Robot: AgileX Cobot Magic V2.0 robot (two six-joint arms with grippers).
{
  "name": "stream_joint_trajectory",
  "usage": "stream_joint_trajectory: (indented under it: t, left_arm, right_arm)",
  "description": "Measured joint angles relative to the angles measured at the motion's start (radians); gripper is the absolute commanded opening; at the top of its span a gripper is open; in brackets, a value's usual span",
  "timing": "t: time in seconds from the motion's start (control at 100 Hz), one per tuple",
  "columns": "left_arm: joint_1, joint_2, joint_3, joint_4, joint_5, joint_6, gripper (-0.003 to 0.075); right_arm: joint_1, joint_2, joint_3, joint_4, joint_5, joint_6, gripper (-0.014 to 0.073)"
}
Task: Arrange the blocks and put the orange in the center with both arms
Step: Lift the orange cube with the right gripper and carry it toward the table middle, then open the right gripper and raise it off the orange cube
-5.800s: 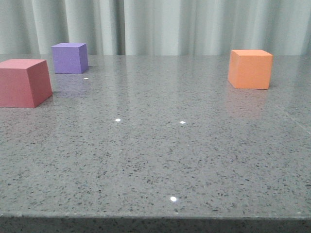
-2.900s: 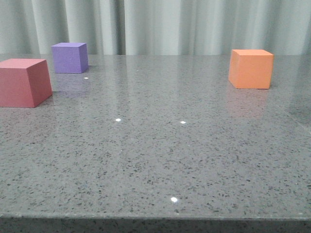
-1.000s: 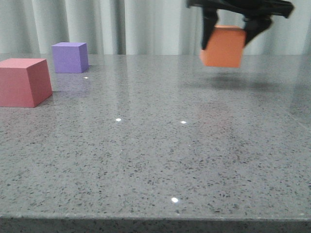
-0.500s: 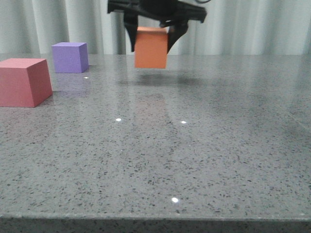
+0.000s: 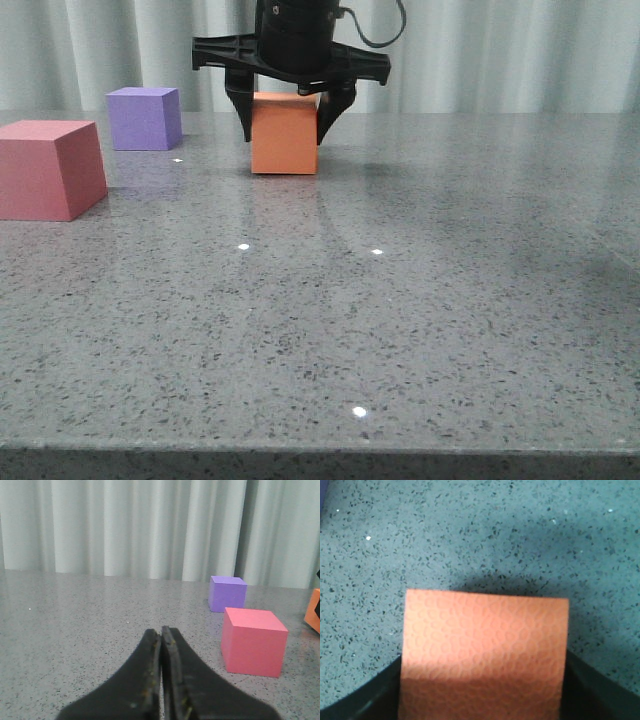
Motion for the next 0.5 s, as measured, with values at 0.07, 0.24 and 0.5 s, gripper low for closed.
stream_joint_trajectory:
  t: [0.07,0.24,0.5]
  left_arm:
    - [0.000,0.000,0.000,0.000,0.000,0.000,-0.0020]
    - [0.000,0.000,0.000,0.000,0.000,0.000,-0.0020]
    - [0.000,0.000,0.000,0.000,0.000,0.000,-0.0020]
  right_arm:
    - [0.000,0.000,0.000,0.000,0.002,0.000,0.0647]
    - [0.000,0.000,-0.002,0.002,0.006,0.001,0.0655]
    - [0.000,-0.014,-0.010,0.006,0.014,-0.031,0.0655]
